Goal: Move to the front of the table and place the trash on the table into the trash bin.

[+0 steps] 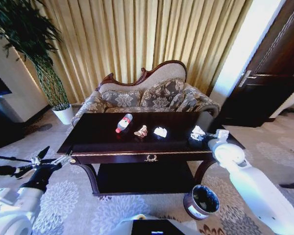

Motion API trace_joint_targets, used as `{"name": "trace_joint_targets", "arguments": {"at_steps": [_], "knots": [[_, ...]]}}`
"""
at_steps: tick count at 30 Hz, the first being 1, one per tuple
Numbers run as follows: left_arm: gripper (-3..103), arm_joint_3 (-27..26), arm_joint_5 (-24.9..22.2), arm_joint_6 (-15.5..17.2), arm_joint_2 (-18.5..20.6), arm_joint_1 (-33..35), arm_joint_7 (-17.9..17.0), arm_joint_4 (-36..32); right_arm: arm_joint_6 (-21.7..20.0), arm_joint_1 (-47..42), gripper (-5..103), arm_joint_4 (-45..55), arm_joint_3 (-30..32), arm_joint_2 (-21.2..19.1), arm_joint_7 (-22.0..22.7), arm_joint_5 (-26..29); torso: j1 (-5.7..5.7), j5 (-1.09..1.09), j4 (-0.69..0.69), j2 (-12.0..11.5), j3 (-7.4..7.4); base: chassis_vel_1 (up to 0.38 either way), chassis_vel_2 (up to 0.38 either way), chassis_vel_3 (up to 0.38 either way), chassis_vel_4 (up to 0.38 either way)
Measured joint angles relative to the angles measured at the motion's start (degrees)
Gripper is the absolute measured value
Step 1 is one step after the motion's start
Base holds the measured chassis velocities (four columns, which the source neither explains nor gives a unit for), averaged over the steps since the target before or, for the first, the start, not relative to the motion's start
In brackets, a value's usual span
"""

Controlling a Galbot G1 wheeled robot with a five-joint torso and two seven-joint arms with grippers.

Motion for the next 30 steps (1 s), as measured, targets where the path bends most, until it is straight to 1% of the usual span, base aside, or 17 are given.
{"name": "trace_joint_targets", "arguments": {"at_steps": [3,5,6,7,9,12,13,14,15,16,18,21,22,23,24,26,30], "knots": [[100,-0.01,-0.03,-0.02,0.13,-0.31,-0.11,0.38,0.21,0.60,82,-0.52,-0.52,0.17,0.01,-0.50,0.00,0.00,0.00,0.00,0.00,0.000,0.000,0.000,0.000],[100,0.00,-0.03,-0.03,0.15,-0.32,-0.11,0.43,0.25,0.64,82,-0.56,-0.57,0.17,0.02,-0.62,0.00,0.00,0.00,0.00,0.00,0.000,0.000,0.000,0.000],[100,0.00,-0.04,-0.05,0.23,-0.47,-0.12,0.69,0.71,0.67,71,-0.78,-0.79,0.17,0.00,-1.42,0.00,0.00,0.00,0.00,0.00,0.000,0.000,0.000,0.000],[100,0.00,-0.05,-0.05,0.26,-0.53,-0.12,0.77,0.92,0.65,66,-0.84,-0.86,0.17,-0.01,-1.69,0.00,0.00,0.00,0.00,0.00,0.000,0.000,0.000,0.000],[100,-0.01,-0.05,-0.06,0.27,-0.58,-0.12,0.83,1.07,0.55,66,-0.86,-0.89,0.17,-0.03,-1.89,0.00,0.00,0.00,0.00,0.00,0.000,0.000,0.000,0.000],[100,0.00,-0.07,-0.08,0.35,-0.64,-0.12,0.88,1.31,0.17,49,-0.90,-0.90,0.32,-0.08,-2.23,0.00,0.00,-0.01,0.00,0.00,0.000,0.000,0.000,0.000],[100,0.00,-0.07,-0.08,0.35,-0.64,-0.12,0.88,1.31,0.17,49,-0.90,-0.90,0.32,-0.08,-2.23,0.00,0.00,-0.01,0.00,0.00,0.000,0.000,0.000,0.000],[100,0.00,-0.08,-0.08,0.39,-0.65,-0.12,0.89,1.40,0.03,44,-0.91,-0.89,0.39,-0.10,-2.31,0.00,0.00,0.00,0.00,0.00,0.000,0.000,0.000,0.000],[100,0.00,-0.08,-0.08,0.43,-0.66,-0.12,0.90,1.52,-0.10,44,-0.93,-0.87,0.46,-0.13,-2.46,0.00,0.00,0.00,0.00,0.00,0.000,0.000,0.000,0.000],[100,-0.01,-0.09,-0.10,0.47,-0.69,-0.12,0.93,1.71,-0.17,33,-1.01,-0.84,0.56,-0.14,-2.61,0.00,0.00,0.00,0.00,0.00,0.000,0.000,0.000,0.000],[100,0.00,-0.09,-0.11,0.50,-0.70,-0.13,0.94,1.79,-0.17,33,-1.08,-0.81,0.60,-0.15,-2.66,0.00,0.00,0.00,0.00,0.00,0.000,0.000,0.000,0.000],[100,-0.02,-0.11,-0.20,0.61,-0.71,-0.15,0.96,2.30,-0.17,17,-1.38,-0.32,0.66,-0.18,-2.86,0.00,0.00,0.00,0.00,0.00,0.000,0.000,0.000,0.000],[100,-0.02,-0.11,-0.20,0.61,-0.71,-0.15,0.96,2.30,-0.17,17,-1.38,-0.32,0.66,-0.18,-2.86,0.00,0.00,0.00,0.00,0.00,0.000,0.000,0.000,0.000],[100,-0.02,-0.12,-0.21,0.65,-0.71,-0.15,0.96,2.43,-0.27,12,-1.38,-0.10,0.66,-0.21,-2.87,0.00,0.00,0.00,0.00,0.00,0.000,0.000,0.000,0.000],[100,-0.02,-0.12,-0.22,0.67,-0.73,-0.16,0.95,2.51,-0.44,12,-1.38,0.13,0.65,-0.24,-2.88,0.00,0.00,0.00,0.00,0.00,0.000,0.000,0.000,0.000],[100,0.04,-0.12,-0.22,0.68,-0.80,-0.17,0.86,2.77,-0.94,3,-1.25,0.61,0.62,-0.34,-2.88,0.00,0.00,-0.01,0.00,0.00,0.000,0.000,0.000,0.000],[100,0.19,-0.12,-0.22,0.66,-0.91,-0.18,0.60,3.76,-1.76,0,-0.83,1.49,0.63,-1.07,-3.00,0.00,0.00,0.00,0.00,0.00,0.000,0.000,0.000,0.000]]}}
